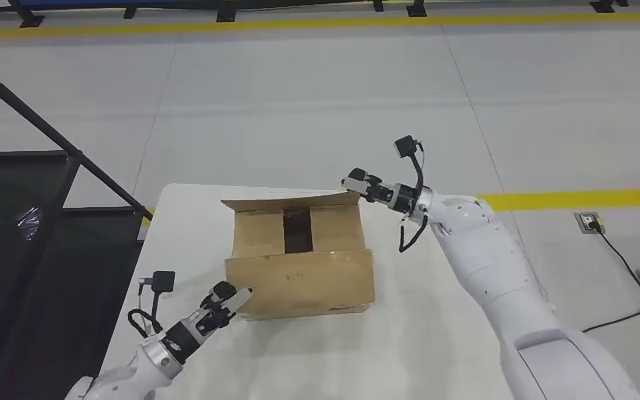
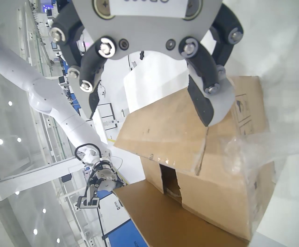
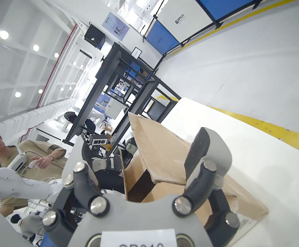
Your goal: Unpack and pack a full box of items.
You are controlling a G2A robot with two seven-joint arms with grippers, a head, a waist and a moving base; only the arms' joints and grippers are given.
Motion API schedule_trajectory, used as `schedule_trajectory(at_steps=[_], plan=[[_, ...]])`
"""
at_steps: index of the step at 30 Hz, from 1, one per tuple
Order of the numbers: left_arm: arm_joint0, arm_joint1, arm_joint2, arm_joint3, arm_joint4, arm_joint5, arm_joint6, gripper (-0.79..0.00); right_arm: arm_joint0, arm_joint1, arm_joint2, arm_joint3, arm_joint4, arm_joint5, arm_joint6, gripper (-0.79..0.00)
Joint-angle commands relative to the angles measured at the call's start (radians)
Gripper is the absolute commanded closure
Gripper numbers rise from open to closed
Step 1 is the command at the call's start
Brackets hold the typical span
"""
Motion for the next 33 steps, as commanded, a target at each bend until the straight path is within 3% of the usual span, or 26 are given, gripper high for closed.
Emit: schedule_trajectory(at_steps=[1, 11, 18, 27, 33], plan=[[-0.013, -0.002, 0.014, 0.005, 0.019, 0.01, 0.014, -0.785, -0.01, 0.007, -0.016, -0.041, 0.015, 0.031, 0.03, -0.785], [-0.079, -0.009, 0.08, 0.032, 0.092, 0.047, 0.044, -0.785, -0.051, 0.071, -0.078, -0.218, 0.074, 0.225, 0.224, -0.785], [-0.111, -0.012, 0.11, 0.052, 0.125, 0.055, 0.049, -0.785, -0.073, 0.09, -0.092, -0.269, 0.136, 0.381, 0.38, -0.785], [-0.125, -0.016, 0.126, 0.069, 0.143, 0.063, 0.069, -0.785, -0.103, 0.08, -0.109, -0.237, 0.208, 0.463, 0.412, -0.785], [-0.097, -0.019, 0.091, 0.045, 0.106, 0.038, 0.147, -0.785, -0.115, 0.072, -0.118, -0.204, 0.242, 0.452, 0.421, -0.785]])
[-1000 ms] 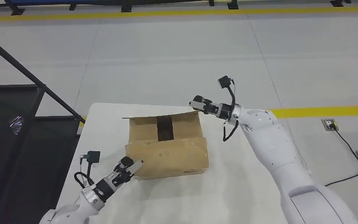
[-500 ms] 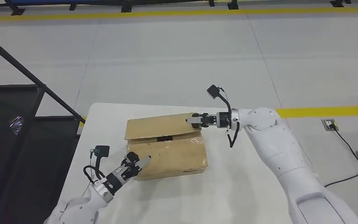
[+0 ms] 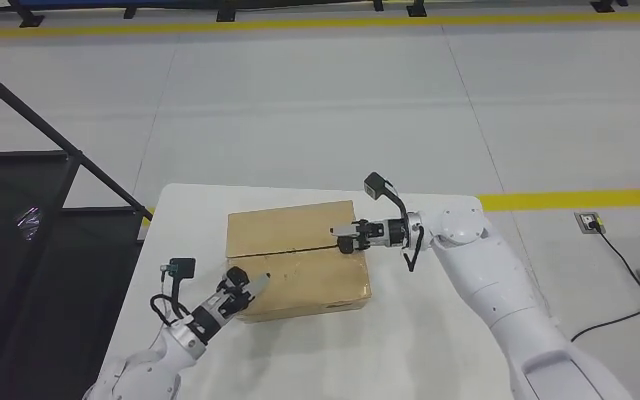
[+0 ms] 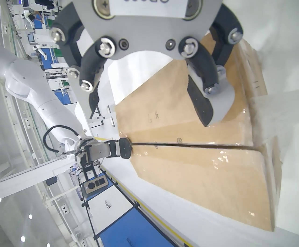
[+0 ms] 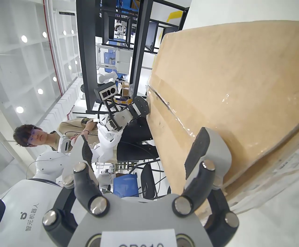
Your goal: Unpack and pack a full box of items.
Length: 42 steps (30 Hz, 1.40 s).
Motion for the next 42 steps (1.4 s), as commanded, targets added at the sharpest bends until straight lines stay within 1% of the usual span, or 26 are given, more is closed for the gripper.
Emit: schedule_trajectory(at_steps=[1, 8, 10, 11, 12, 13, 22, 23, 25, 26, 27, 29, 32, 34, 37, 39, 42], plan=[[0.02, 0.0, -0.036, -0.01, -0.035, -0.011, 0.033, -0.785, -0.002, -0.002, -0.004, 0.012, 0.001, -0.001, 0.0, -0.785], [0.125, 0.001, -0.194, 0.008, -0.193, -0.04, 0.117, -0.785, -0.006, -0.008, -0.011, 0.039, 0.014, -0.025, -0.001, -0.785], [0.156, 0.0, -0.229, 0.025, -0.264, -0.045, 0.112, -0.785, -0.005, -0.009, -0.012, 0.041, 0.014, -0.036, -0.003, -0.785], [0.169, 0.001, -0.247, 0.035, -0.27, -0.042, 0.098, -0.785, -0.005, -0.009, -0.012, 0.041, 0.014, -0.036, -0.004, -0.785], [0.181, 0.004, -0.266, 0.037, -0.216, -0.038, 0.083, -0.785, -0.005, -0.009, -0.012, 0.041, 0.014, -0.036, -0.004, -0.785], [0.184, 0.005, -0.269, 0.036, -0.207, -0.04, 0.078, -0.785, -0.005, -0.009, -0.012, 0.041, 0.014, -0.036, -0.004, -0.785], [0.184, 0.005, -0.269, 0.036, -0.207, -0.04, 0.078, -0.785, -0.005, -0.009, -0.012, 0.041, 0.014, -0.036, -0.004, -0.785], [0.183, 0.005, -0.273, 0.039, -0.201, -0.035, 0.09, -0.785, -0.005, -0.009, -0.012, 0.041, 0.014, -0.036, -0.004, -0.785], [0.19, 0.002, -0.261, 0.048, -0.102, -0.026, 0.165, -0.785, -0.005, -0.009, -0.012, 0.041, 0.014, -0.036, -0.004, -0.785], [0.201, -0.003, -0.232, 0.054, -0.131, -0.037, 0.179, -0.785, -0.005, -0.009, -0.012, 0.041, 0.014, -0.036, -0.004, -0.785], [0.203, -0.006, -0.227, 0.066, -0.174, -0.041, 0.185, -0.785, -0.005, -0.009, -0.012, 0.041, 0.014, -0.036, -0.004, -0.785], [0.211, -0.01, -0.221, 0.097, -0.191, -0.039, 0.21, -0.785, -0.005, -0.009, -0.012, 0.041, 0.014, -0.036, -0.004, -0.785], [0.221, -0.02, -0.188, 0.136, -0.26, -0.037, 0.238, -0.785, -0.005, -0.009, -0.012, 0.041, 0.014, -0.036, -0.004, -0.785], [0.227, -0.029, -0.158, 0.153, -0.346, -0.04, 0.25, -0.785, -0.005, -0.009, -0.012, 0.041, 0.014, -0.036, -0.004, -0.785], [0.233, -0.037, -0.127, 0.183, -0.363, -0.05, 0.283, -0.785, -0.005, -0.009, -0.012, 0.041, 0.014, -0.036, -0.004, -0.785], [0.22, -0.045, -0.103, 0.209, -0.416, -0.05, 0.302, -0.785, -0.005, -0.009, -0.012, 0.041, 0.014, -0.036, -0.004, -0.785], [0.173, -0.054, -0.069, 0.251, -0.445, -0.028, 0.335, -0.785, -0.005, -0.009, -0.012, 0.041, 0.014, -0.036, -0.004, -0.785]])
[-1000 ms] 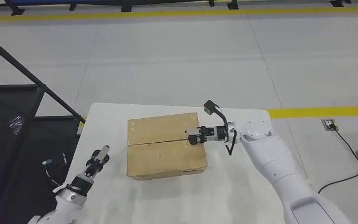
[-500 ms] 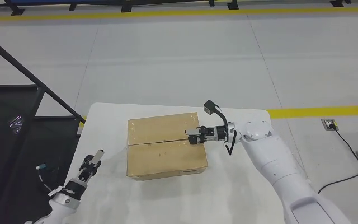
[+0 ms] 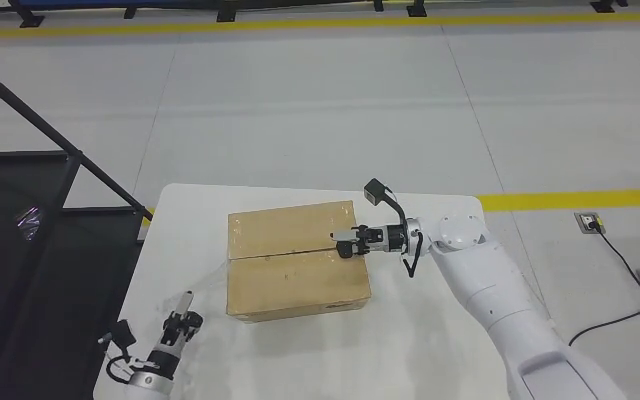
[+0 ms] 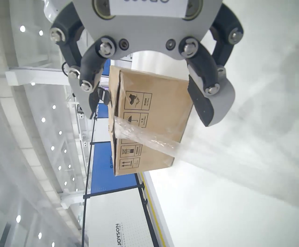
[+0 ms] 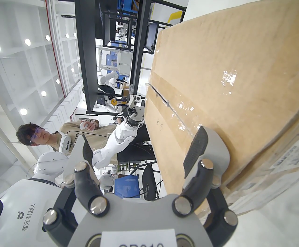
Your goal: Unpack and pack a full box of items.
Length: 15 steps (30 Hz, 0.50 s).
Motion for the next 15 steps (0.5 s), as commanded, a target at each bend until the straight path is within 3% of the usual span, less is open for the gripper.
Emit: schedule_trajectory(at_steps=[1, 9, 15], plan=[[-0.042, -0.009, 0.027, 0.031, -0.052, 0.025, 0.027, -0.785, 0.0, 0.0, 0.0, 0.0, 0.0, 0.0, 0.0, -0.785], [-0.225, -0.037, 0.078, 0.206, -0.276, 0.099, 0.044, -0.785, 0.0, 0.0, 0.0, 0.0, 0.0, 0.0, 0.0, -0.785], [-0.342, -0.053, 0.109, 0.341, -0.35, 0.08, 0.0, -0.785, 0.0, 0.0, 0.0, 0.0, 0.0, 0.0, 0.0, -0.785]])
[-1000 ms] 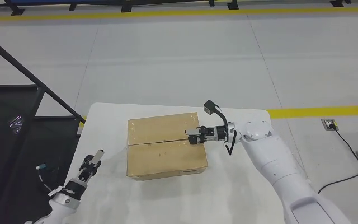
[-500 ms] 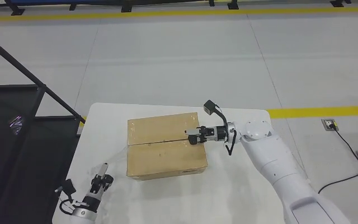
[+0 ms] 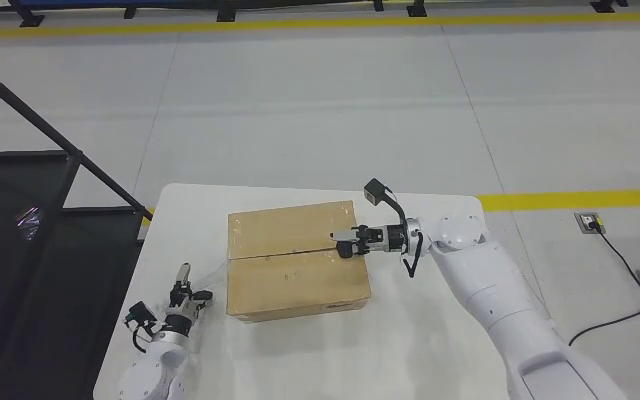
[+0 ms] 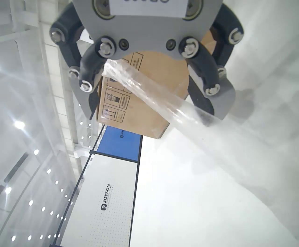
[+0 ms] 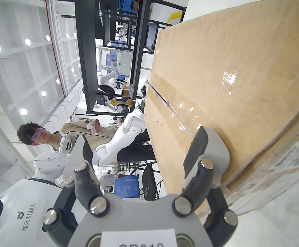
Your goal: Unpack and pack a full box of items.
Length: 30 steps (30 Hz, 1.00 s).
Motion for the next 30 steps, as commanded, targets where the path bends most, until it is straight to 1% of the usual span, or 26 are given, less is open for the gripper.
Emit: schedule_trajectory(at_steps=[1, 4, 7, 9, 13, 18, 22, 26, 30], plan=[[-0.033, -0.006, 0.006, 0.038, -0.032, -0.032, -0.017, -0.785, 0.0, 0.0, 0.0, 0.0, 0.0, 0.0, 0.0, -0.785], [-0.038, -0.01, 0.0, 0.046, -0.039, -0.098, -0.013, -0.785, 0.0, 0.0, 0.0, 0.0, 0.0, 0.0, 0.0, -0.785], [-0.017, -0.012, -0.022, 0.023, -0.042, -0.155, -0.005, -0.785, 0.0, 0.0, 0.0, 0.0, 0.0, 0.0, 0.0, -0.785], [0.004, -0.011, -0.039, -0.007, -0.019, -0.188, 0.01, -0.785, 0.0, 0.0, 0.0, 0.0, 0.0, 0.0, 0.0, -0.785], [0.061, -0.012, -0.068, -0.104, 0.035, -0.228, 0.072, -0.785, 0.0, 0.0, 0.0, 0.0, 0.0, 0.0, 0.0, -0.785], [0.132, -0.016, -0.088, -0.244, 0.137, -0.238, 0.158, -0.785, 0.0, 0.0, 0.0, 0.0, 0.0, 0.0, 0.0, -0.785], [0.172, -0.02, -0.096, -0.334, 0.207, -0.229, 0.221, -0.785, 0.0, 0.0, 0.0, 0.0, 0.0, 0.0, 0.0, -0.785], [0.185, -0.023, -0.107, -0.38, 0.206, -0.213, 0.217, -0.785, -0.043, 0.01, 0.018, -0.066, -0.006, -0.002, -0.062, -0.785], [0.191, -0.027, -0.111, -0.418, 0.224, -0.199, 0.221, -0.785, -0.074, 0.025, 0.043, -0.118, -0.004, 0.001, -0.074, -0.785]])
